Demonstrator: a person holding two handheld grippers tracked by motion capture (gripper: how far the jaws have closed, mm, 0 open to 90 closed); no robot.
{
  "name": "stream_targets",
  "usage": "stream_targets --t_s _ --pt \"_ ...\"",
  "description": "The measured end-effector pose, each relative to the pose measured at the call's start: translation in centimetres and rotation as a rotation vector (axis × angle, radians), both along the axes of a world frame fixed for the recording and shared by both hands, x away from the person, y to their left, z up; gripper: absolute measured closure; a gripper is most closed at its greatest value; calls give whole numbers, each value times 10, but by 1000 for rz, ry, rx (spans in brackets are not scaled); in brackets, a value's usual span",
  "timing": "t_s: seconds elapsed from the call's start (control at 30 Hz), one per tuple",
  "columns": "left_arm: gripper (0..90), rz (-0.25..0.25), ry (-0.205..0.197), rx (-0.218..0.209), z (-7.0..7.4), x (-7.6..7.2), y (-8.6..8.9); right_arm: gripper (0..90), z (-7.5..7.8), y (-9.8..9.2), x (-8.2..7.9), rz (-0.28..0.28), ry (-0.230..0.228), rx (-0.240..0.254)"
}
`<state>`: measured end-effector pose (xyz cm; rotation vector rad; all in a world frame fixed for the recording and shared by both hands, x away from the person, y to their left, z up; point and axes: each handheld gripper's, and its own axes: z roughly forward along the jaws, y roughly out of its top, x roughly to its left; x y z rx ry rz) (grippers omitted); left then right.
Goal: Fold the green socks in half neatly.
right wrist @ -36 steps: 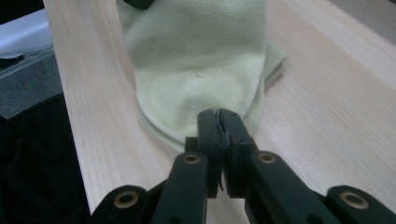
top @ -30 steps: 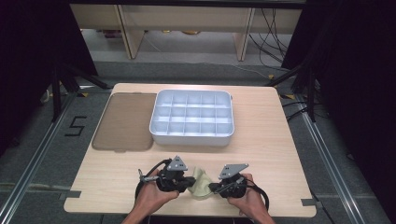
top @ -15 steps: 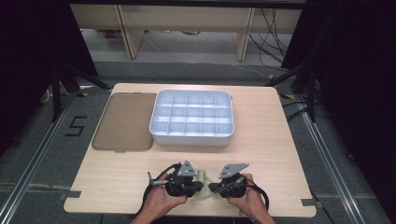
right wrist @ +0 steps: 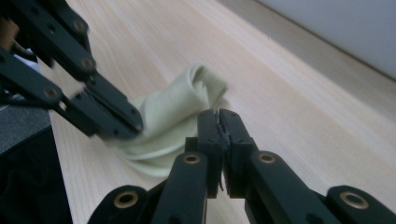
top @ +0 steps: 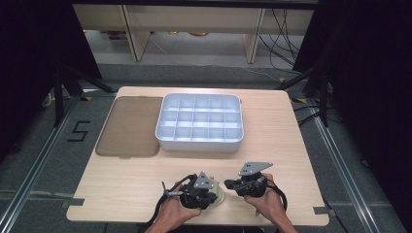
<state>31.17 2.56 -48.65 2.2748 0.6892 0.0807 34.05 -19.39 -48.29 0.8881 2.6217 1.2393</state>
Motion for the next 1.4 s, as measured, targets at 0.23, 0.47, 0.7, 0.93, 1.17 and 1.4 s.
stream_targets --t_s 0.23,0.47,0.7,0.93,1.17,1.4 --pt "849 -26 4 33 -6 2 -3 881 11 8 0 29 -35 13" --pt "848 -22 -6 32 -7 1 -4 881 11 26 0 52 -8 16" --pt "845 -14 -3 26 -8 0 -5 881 -1 39 4 87 14 -19" --pt "827 20 3 -3 -9 -3 -7 890 -12 33 13 64 40 -34" --pt "763 17 25 -68 -2 -5 -4 890 -12 35 11 59 40 -46" --pt "758 29 48 -113 6 -7 5 890 -13 34 12 64 30 -49"
